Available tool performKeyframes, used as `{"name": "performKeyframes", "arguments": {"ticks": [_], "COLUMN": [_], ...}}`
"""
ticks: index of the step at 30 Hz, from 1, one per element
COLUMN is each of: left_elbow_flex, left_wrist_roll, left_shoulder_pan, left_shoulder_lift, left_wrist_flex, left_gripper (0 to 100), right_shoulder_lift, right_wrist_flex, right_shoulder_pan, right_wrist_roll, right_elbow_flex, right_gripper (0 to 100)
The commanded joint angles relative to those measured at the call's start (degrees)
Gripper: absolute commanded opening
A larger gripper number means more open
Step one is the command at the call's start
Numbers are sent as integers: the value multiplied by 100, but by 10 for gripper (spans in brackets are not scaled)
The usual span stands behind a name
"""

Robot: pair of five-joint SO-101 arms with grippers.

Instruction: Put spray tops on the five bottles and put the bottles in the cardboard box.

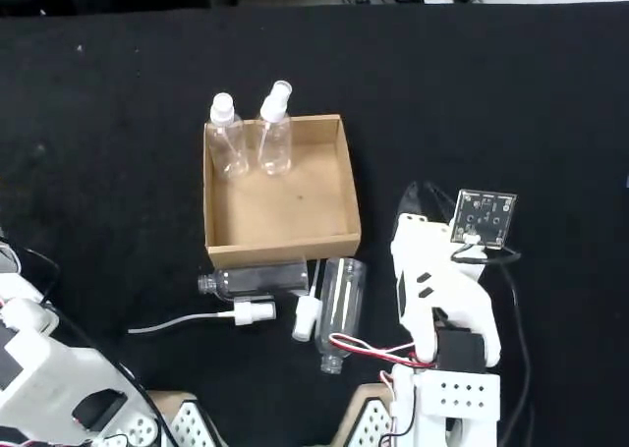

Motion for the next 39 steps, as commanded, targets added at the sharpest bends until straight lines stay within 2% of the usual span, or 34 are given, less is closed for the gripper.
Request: {"name": "performKeyframes", "arguments": {"ticks": [1,7,19,22,26,39], "left_elbow_flex": [-224,-224,-171,-154,-233,-567], "left_wrist_roll": [-44,-44,-88,-334,-229,-229], "left_shoulder_pan": [4,13,110,154,127,22], "left_shoulder_lift": [-44,-44,-44,0,176,545], "left_wrist_flex": [-9,-9,26,35,-9,-9], "left_gripper": [191,24,73,173,301,309], "right_shoulder_lift": [-75,-75,-75,-75,-75,-75], "right_wrist_flex": [-185,-185,-185,-185,-185,-185], "right_shoulder_pan": [-79,-70,-62,-53,-53,-70], "right_wrist_roll": [53,53,53,53,53,53], "right_elbow_flex": [-40,-40,-40,-40,-40,-40], "right_gripper": [39,39,39,39,39,39]}}
